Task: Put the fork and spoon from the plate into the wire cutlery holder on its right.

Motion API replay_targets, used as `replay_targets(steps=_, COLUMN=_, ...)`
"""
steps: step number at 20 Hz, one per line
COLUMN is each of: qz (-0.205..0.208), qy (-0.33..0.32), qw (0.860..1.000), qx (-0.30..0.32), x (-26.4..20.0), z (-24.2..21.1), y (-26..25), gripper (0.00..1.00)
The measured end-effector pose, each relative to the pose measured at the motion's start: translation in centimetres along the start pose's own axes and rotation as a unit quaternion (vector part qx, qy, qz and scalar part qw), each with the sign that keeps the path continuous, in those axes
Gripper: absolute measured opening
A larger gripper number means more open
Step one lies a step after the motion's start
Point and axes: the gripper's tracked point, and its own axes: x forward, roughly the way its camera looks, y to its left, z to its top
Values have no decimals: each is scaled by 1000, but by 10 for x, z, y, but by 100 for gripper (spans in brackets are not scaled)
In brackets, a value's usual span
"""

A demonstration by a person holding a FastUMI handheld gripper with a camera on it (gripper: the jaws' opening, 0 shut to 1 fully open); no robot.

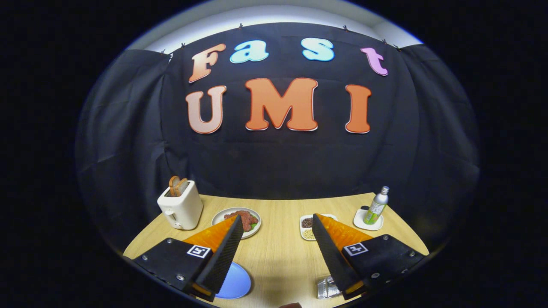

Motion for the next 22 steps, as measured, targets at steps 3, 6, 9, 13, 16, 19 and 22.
replay_targets(steps=3, qz=27, qy=17, qw=999, qx=-13, x=5, z=-18, y=34, gripper=97)
replay_targets(steps=6, qz=46, qy=27, qw=998, qx=-18, x=9, z=-33, y=64, gripper=97)
replay_targets(steps=9, qz=61, qy=38, qw=997, qx=-31, x=8, z=-48, y=87, gripper=97)
replay_targets(steps=13, qz=85, qy=89, qw=992, qx=-41, x=9, z=-96, y=116, gripper=97)
replay_targets(steps=16, qz=96, qy=138, qw=985, qx=-45, x=7, z=-140, y=131, gripper=97)
replay_targets(steps=19, qz=97, qy=184, qw=976, qx=-56, x=4, z=-184, y=139, gripper=97)
replay_targets(steps=22, qz=98, qy=218, qw=969, qx=-56, x=1, z=-222, y=149, gripper=95)
